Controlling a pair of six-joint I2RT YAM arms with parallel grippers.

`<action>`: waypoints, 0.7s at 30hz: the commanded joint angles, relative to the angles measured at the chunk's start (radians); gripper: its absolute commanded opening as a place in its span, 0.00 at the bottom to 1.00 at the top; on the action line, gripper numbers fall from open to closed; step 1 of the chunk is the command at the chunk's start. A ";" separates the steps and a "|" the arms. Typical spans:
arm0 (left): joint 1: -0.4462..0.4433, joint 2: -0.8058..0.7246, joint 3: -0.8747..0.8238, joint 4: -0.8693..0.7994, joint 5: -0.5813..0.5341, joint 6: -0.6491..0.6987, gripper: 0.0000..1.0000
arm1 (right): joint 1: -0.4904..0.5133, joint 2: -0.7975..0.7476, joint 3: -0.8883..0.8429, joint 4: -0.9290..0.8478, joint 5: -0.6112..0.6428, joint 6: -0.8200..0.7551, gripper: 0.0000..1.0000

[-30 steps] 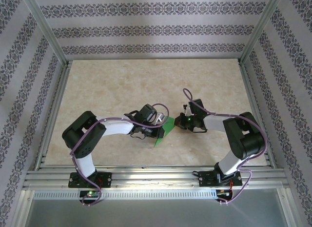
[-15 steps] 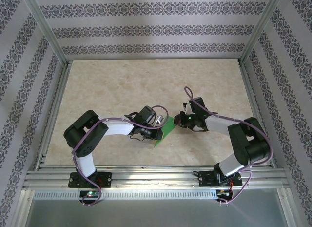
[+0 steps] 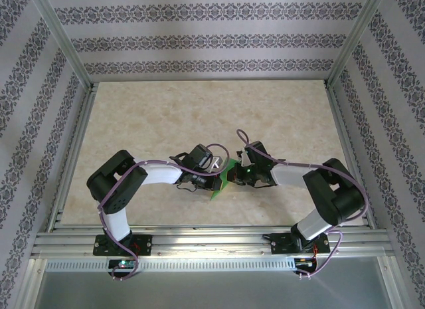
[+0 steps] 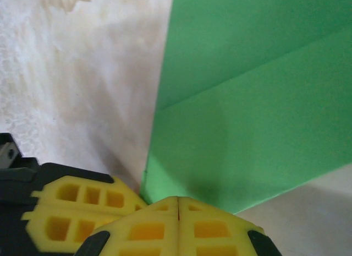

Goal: Fold a paper plane with a square sheet of paper (pick it up from the middle)

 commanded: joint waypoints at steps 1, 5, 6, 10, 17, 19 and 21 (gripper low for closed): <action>0.005 0.024 -0.033 -0.042 -0.028 0.011 0.03 | -0.007 0.019 -0.006 0.041 -0.010 0.010 0.00; 0.005 0.020 -0.041 -0.039 -0.028 0.009 0.03 | -0.008 0.027 0.015 -0.036 0.046 -0.019 0.00; 0.006 0.016 -0.044 -0.038 -0.029 0.009 0.02 | -0.011 0.026 0.013 -0.055 0.067 -0.027 0.00; 0.005 0.014 -0.052 -0.036 -0.027 0.010 0.00 | -0.054 0.020 -0.016 -0.050 0.109 -0.017 0.00; 0.005 0.004 -0.076 0.016 -0.009 -0.026 0.00 | -0.106 -0.018 0.015 -0.057 0.079 -0.038 0.02; 0.004 0.001 -0.079 0.036 -0.005 -0.047 0.00 | -0.114 -0.048 0.016 -0.056 0.086 -0.032 0.04; -0.005 -0.009 -0.092 0.082 -0.008 -0.102 0.00 | -0.115 -0.085 0.009 -0.058 0.110 -0.029 0.05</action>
